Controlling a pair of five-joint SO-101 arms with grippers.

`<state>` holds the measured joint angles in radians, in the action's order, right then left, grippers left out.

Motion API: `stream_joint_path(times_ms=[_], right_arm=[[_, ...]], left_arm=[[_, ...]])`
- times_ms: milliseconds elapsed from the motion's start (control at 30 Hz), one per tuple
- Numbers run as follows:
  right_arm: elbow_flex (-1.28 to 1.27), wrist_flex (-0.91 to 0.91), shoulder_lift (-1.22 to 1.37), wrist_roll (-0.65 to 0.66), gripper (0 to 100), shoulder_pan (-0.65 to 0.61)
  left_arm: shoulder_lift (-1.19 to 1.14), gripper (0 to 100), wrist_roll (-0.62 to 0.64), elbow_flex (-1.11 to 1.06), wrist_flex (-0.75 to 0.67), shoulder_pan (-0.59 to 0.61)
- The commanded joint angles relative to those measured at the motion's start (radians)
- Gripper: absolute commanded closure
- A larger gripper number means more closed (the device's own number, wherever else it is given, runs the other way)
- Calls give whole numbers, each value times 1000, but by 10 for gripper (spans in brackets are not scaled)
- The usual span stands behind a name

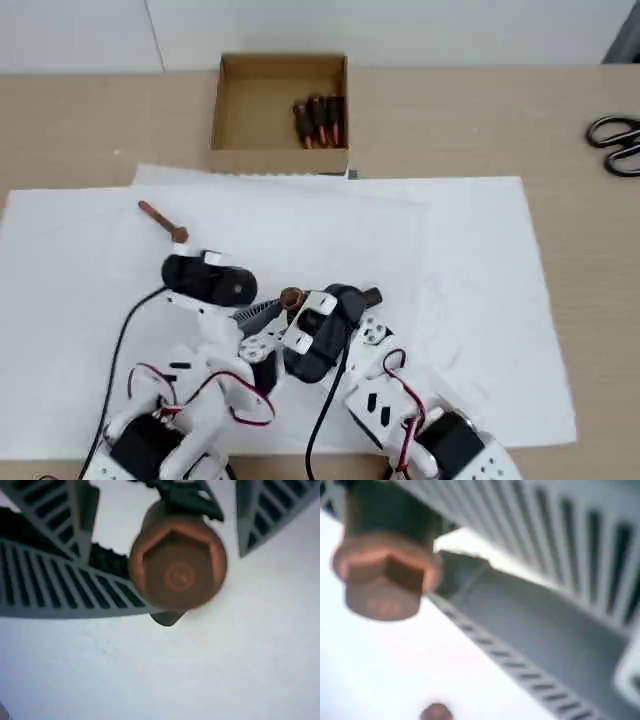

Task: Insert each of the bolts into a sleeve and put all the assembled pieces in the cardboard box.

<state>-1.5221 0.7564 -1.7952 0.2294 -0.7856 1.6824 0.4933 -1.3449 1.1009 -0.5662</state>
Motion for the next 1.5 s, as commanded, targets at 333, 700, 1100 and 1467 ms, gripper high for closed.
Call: stream_joint_path(times_ms=[333,700,1100,1467], right_arm=[[-9,-44,-16,9,995,-21],[-51,-51,-18,8,995,-21],[-23,-51,-16,-5,995,240],[130,-51,48,-78,995,417]], left_arm=[[-8,805,-89,154,6,31],[-2,925,-279,166,2,222],[-2,993,-364,-85,-64,496],[0,993,-416,-325,-347,617]])
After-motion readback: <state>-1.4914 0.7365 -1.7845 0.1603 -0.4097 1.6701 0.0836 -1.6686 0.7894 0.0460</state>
